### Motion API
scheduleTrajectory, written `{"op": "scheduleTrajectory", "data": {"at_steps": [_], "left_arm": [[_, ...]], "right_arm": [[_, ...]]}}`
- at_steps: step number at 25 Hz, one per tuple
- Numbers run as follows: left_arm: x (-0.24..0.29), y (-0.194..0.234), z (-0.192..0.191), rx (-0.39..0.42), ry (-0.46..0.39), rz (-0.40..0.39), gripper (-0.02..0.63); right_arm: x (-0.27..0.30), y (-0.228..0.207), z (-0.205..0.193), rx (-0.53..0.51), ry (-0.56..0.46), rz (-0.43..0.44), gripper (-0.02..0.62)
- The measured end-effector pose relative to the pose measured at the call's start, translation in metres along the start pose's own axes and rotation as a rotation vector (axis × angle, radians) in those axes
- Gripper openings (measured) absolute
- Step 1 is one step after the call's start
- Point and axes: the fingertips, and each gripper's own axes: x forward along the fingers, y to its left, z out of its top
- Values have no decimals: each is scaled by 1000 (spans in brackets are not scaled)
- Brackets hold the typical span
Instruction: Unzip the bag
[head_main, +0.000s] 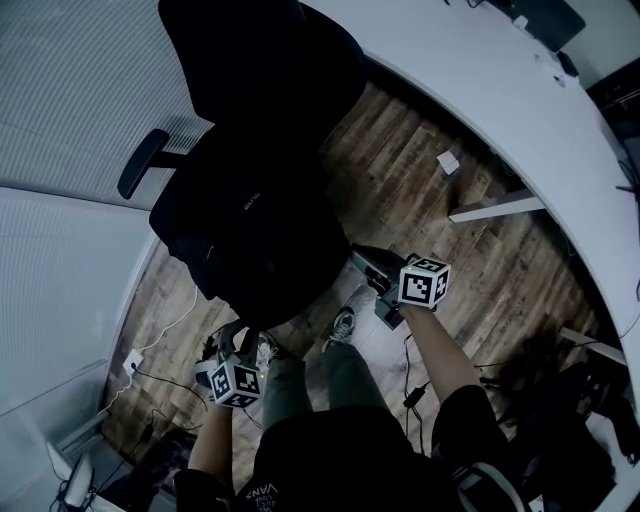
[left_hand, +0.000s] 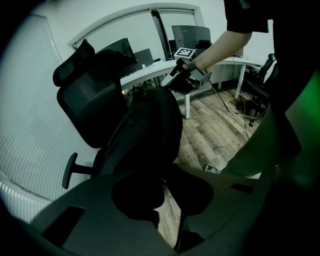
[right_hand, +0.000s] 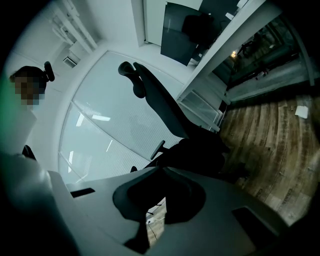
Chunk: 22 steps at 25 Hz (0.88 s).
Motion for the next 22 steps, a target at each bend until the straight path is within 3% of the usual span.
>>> {"op": "scheduleTrajectory", "data": {"at_steps": [3, 6, 12, 13, 14, 22], "left_arm": [[0, -1, 1, -18, 12, -2, 80], [0, -4, 2, -34, 27, -12, 81], [-4, -6, 3, -75, 16, -12, 125], [-5, -9, 4, -91, 5, -20, 174], [-7, -11, 5, -102, -5, -25, 196], [-40, -19, 17, -137, -108, 50, 201]], "right_arm": [[-3, 5, -1, -29, 6, 2, 46], [-4, 16, -5, -130, 41, -3, 48], [-11, 28, -16, -265, 87, -82, 55], [-13, 29, -17, -273, 83, -103, 98], [-16, 31, -18, -281, 76, -123, 181], [-43, 82, -32, -441, -18, -203, 190]]}}
